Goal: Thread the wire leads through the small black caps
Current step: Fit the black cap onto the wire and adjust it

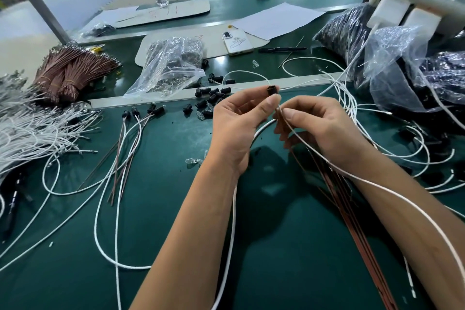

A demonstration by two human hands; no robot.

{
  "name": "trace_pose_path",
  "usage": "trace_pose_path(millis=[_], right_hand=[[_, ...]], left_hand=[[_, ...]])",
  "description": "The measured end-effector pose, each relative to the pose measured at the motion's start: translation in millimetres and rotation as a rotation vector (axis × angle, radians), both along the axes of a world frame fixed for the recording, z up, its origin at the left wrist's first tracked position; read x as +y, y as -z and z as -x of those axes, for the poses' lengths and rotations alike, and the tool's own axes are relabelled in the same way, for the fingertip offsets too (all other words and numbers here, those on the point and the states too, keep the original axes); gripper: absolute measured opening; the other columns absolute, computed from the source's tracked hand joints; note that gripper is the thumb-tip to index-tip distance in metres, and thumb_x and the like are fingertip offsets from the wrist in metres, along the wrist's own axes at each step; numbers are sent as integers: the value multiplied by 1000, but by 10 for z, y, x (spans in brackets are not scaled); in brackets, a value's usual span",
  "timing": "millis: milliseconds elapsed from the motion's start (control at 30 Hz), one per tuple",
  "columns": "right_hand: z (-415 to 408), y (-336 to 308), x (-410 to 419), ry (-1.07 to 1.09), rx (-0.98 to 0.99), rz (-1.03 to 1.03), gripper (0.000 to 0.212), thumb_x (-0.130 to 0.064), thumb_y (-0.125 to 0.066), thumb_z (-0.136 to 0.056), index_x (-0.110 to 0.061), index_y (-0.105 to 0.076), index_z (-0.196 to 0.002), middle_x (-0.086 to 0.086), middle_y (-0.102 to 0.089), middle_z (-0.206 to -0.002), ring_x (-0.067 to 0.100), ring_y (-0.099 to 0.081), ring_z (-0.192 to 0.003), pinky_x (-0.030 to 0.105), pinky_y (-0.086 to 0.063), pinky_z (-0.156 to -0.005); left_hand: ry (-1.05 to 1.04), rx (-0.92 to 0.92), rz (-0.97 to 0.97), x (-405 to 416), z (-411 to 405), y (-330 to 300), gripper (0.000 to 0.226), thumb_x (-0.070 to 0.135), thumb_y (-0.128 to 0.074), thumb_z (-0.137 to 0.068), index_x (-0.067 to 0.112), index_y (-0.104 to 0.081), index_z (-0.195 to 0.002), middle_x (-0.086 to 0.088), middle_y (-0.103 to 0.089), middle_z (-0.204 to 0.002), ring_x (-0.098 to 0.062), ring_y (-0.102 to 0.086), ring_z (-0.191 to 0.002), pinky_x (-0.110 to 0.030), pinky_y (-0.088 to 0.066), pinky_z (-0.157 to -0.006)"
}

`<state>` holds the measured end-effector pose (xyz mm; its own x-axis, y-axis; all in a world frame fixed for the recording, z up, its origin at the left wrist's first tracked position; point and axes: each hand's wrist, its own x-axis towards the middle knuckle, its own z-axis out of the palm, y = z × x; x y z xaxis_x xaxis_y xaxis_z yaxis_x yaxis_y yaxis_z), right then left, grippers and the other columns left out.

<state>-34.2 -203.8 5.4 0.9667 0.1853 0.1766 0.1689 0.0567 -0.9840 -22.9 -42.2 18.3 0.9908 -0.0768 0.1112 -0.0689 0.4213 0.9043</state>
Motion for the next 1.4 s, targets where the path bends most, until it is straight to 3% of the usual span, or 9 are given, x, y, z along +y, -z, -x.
trace_pose_path(millis=[100, 267, 367, 567, 733, 833, 1167, 1400], right_hand=[[2, 5, 5, -1, -19, -53, 24, -20, -77, -88, 1, -71, -97, 13, -73, -78, 20, -68, -69, 31, -59, -67], [6, -11, -3, -14, 5, -113, 28, -24, -73, -82, -1, -69, -97, 9, -71, -77, 19, -66, -70, 30, -58, -69], [10, -16, -18, -87, 2, -100, 20, -24, -70, -89, -5, -69, -95, 6, -66, -78, 17, -62, -75, 32, -60, -73], [31, -31, 1, -159, 15, -108, 29, -23, -59, -99, 5, -64, -103, 9, -61, -83, 18, -59, -75, 33, -59, -72], [36, -55, 4, -194, 28, -117, 26, -28, -62, -97, -2, -65, -98, 6, -58, -81, 21, -57, -70, 33, -59, -69], [37, -54, 13, -188, 16, -130, 24, -28, -64, -96, -4, -66, -96, 8, -58, -81, 20, -57, -69, 32, -59, -68], [19, -19, 10, -173, 21, -162, 21, -28, -73, -92, -7, -70, -92, 8, -61, -78, 17, -59, -67, 31, -59, -69], [19, -7, 3, -166, 6, -145, 15, -26, -72, -91, -12, -77, -89, 7, -62, -77, 17, -59, -66, 31, -59, -69]], left_hand=[[23, -86, -12, 24, -7, -7, 19, -5, -72, -83, 9, -78, -93, -11, -72, -88, -17, -67, -82, -25, -54, -80], [83, -154, 20, 27, 6, -20, 21, -6, -71, -84, 9, -79, -95, -6, -73, -87, -15, -68, -84, -23, -54, -81], [92, -158, 26, 25, 17, -40, 21, -8, -70, -84, 6, -77, -97, -7, -74, -87, -15, -68, -83, -24, -55, -80], [90, -148, -5, -13, 56, -46, 18, -9, -67, -87, -5, -71, -104, -18, -66, -91, -29, -61, -85, -32, -57, -80], [104, -126, 2, -17, 59, -55, 20, -6, -65, -90, -10, -67, -109, -20, -62, -85, -30, -55, -65, -37, -54, -57], [105, -121, 22, -26, 62, -52, 17, -6, -65, -90, -8, -69, -107, -19, -63, -84, -30, -55, -65, -35, -52, -51], [101, -112, 35, -22, 55, -51, 15, -7, -66, -89, -4, -71, -103, -14, -67, -82, -25, -60, -71, -33, -56, -64], [93, -109, 31, -24, 51, -49, 18, -6, -67, -88, -8, -69, -106, -14, -67, -81, -26, -60, -72, -35, -55, -63]])
